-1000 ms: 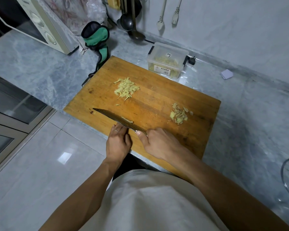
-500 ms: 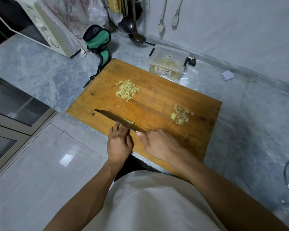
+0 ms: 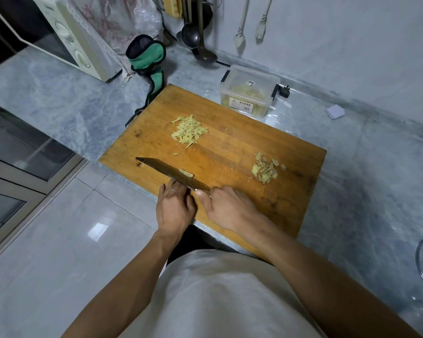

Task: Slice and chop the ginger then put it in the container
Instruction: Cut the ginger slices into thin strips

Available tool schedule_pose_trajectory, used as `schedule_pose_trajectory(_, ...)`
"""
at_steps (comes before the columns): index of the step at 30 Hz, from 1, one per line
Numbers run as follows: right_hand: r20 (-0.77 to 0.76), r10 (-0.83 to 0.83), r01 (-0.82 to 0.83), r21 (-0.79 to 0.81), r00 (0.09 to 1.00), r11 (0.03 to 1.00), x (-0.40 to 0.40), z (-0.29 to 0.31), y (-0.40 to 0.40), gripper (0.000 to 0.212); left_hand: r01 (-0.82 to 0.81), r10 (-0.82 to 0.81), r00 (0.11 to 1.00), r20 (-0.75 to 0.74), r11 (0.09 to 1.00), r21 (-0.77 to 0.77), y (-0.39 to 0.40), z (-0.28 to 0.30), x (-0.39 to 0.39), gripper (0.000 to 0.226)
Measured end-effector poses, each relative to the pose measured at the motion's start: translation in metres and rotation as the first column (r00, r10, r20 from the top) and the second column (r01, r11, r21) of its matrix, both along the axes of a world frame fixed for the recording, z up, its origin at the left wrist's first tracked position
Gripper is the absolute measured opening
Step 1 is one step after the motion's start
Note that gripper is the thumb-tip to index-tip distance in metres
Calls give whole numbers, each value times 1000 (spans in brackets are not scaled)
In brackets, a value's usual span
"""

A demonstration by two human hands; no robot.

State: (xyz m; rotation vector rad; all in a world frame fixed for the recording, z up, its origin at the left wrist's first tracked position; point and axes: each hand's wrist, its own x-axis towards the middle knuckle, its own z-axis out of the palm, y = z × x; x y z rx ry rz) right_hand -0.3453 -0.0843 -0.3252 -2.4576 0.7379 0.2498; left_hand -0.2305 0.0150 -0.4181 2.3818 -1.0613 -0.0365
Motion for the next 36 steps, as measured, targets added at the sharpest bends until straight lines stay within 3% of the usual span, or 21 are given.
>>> schedule_pose_trajectory(16,-33,-6,7,26,999,1000,5,0,0,61,-40,43,999,-32,996,80,-1,0,-7,9)
schedule_pose_trajectory(25,-25,-18,19,51,1000,999,-16,7,-6,58,-4,7,999,-35,998,65,-1,-10,-5,28)
schedule_pose_trajectory(36,-49,-15,18,53,999,998,0,4,-4,56,-41,43,998,-50,998,50,-3,-3,-8,17)
